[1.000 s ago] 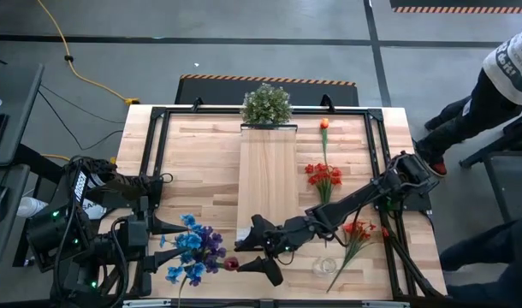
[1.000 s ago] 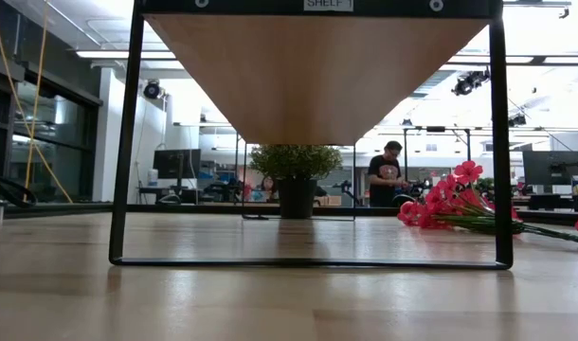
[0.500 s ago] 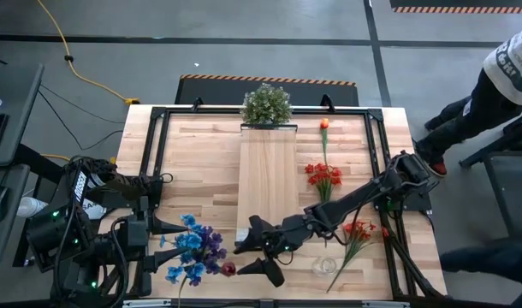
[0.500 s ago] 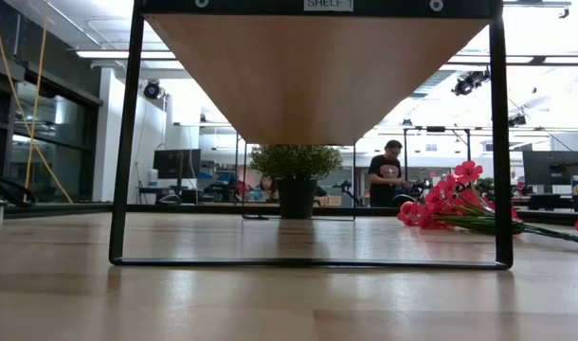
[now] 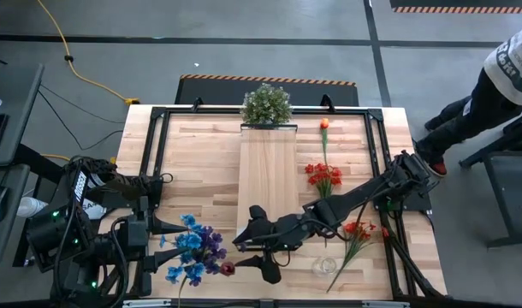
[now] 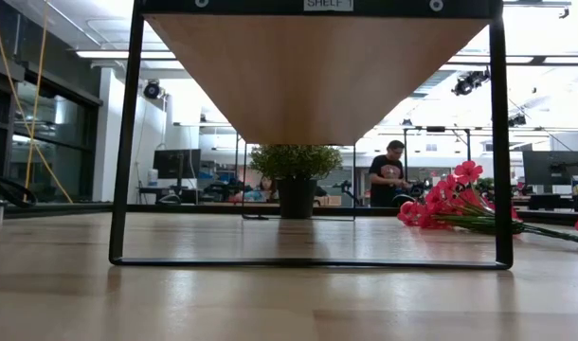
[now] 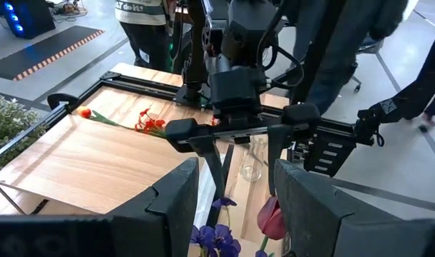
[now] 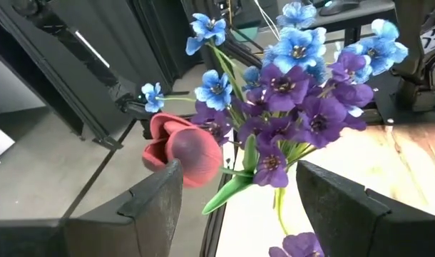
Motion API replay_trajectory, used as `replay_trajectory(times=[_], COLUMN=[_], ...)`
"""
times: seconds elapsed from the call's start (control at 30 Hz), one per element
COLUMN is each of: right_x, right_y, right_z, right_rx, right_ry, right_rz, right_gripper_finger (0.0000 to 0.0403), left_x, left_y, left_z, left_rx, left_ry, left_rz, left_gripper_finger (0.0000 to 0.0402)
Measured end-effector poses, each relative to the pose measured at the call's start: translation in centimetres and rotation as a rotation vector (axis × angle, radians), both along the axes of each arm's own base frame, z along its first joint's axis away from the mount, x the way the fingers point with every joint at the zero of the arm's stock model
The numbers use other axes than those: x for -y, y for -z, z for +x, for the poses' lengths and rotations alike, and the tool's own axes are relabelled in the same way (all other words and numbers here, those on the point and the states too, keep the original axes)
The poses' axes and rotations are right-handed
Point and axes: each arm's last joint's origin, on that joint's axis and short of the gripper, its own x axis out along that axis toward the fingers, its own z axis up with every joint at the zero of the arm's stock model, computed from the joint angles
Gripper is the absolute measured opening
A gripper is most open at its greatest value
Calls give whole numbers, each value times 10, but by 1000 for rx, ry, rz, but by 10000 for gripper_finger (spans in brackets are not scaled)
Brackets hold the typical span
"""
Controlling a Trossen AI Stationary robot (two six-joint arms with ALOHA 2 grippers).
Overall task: Pick and place flowers into a vace then onto a shelf
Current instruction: Put the red tulip into the left transparent vase, then put the orange tulip into the right transparent vase
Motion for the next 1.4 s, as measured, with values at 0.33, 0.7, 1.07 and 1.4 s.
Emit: replay_trajectory(times=[0.33, 0.7, 1.07, 1.4], right_x=[0, 4, 46, 82], right_y=[1, 1, -44, -77], right_z=[1, -1, -52, -120], right_rx=[-2, -24, -120, -253], right_ry=[19, 9, 228, 410], right_rz=[4, -17, -202, -241], right_gripper_finger=[261, 261, 261, 261], left_x=[0, 0, 0, 0], left_y=[0, 0, 0, 0], left_z=[0, 0, 0, 0], left_rx=[0, -1, -1, -1], left_ry=[0, 1, 1, 1], left_rz=[0, 0, 0, 0], left_gripper_finger=[216, 216, 216, 216])
